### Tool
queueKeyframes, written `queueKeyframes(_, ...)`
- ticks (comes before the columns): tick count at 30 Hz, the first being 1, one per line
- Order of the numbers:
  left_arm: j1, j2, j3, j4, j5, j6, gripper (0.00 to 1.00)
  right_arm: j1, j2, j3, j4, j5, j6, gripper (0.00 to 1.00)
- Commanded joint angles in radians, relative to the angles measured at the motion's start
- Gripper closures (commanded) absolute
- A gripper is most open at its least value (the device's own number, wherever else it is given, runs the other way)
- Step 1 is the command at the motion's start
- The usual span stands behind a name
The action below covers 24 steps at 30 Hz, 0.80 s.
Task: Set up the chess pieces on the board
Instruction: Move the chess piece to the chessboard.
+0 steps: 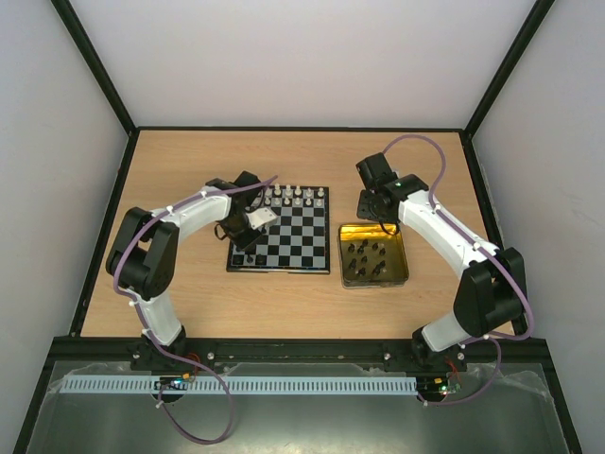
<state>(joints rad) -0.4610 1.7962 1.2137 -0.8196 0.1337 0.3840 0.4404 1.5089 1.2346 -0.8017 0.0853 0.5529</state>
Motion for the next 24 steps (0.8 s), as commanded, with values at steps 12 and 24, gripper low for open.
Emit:
queueKeyframes(12, -0.005, -0.039, -0.005, -0.007, -0.014, -0.003, 0.79, -0.003, -0.027, -0.020, 0.003, 0.013, -0.001, 0.51)
queueKeyframes(24, -0.005, -0.014, 0.040, -0.012, -0.020, -0.001, 0.78, -0.003, -0.021, -0.016, 0.007, 0.023, -0.005, 0.51)
